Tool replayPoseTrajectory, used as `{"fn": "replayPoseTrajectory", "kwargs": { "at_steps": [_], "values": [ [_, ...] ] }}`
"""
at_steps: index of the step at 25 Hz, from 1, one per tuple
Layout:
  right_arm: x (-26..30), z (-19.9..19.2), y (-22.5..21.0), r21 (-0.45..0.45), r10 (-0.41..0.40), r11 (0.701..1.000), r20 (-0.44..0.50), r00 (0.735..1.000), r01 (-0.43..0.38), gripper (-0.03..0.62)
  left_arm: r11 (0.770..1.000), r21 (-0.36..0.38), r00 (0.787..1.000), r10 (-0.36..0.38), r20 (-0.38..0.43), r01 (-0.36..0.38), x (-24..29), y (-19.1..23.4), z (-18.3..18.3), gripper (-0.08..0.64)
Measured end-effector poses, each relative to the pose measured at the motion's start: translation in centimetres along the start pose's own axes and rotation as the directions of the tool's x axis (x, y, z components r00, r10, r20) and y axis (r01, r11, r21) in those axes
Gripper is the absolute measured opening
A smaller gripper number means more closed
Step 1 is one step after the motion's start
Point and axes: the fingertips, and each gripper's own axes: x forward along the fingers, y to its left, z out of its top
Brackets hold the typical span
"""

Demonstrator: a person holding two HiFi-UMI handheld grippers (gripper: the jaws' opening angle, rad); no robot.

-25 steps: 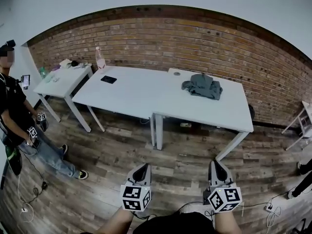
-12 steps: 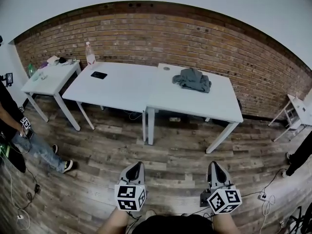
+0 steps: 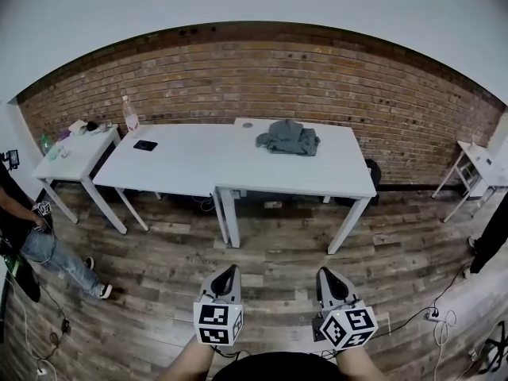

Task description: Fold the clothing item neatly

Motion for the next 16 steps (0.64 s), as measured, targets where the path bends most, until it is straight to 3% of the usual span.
{"fn": "replayPoseTrajectory", "kwargs": {
  "at_steps": [4,10,16],
  "values": [
    [-1.0,-0.1,-1.5,0.003,0.009,1.0,0.006,1.0,-0.009,0.0,0.999,0.026,1.0,-0.025,-0.008,0.025,0.7,-3.3,-0.5,-0.002],
    [-1.2,-0.5,-0.7,-0.089,0.069,0.994,-0.009,0.998,-0.07,0.0,0.999,0.032,1.0,0.025,-0.006,-0.025,1.0,-4.2,-0.7,-0.002],
    [-0.4,0.0,-2.3,-0.065,0.051,0.996,-0.032,0.998,-0.053,0.0,0.998,0.041,0.999,0.044,-0.013,-0.044,1.5,-5.2,0.3,-0.002]
  ]
}}
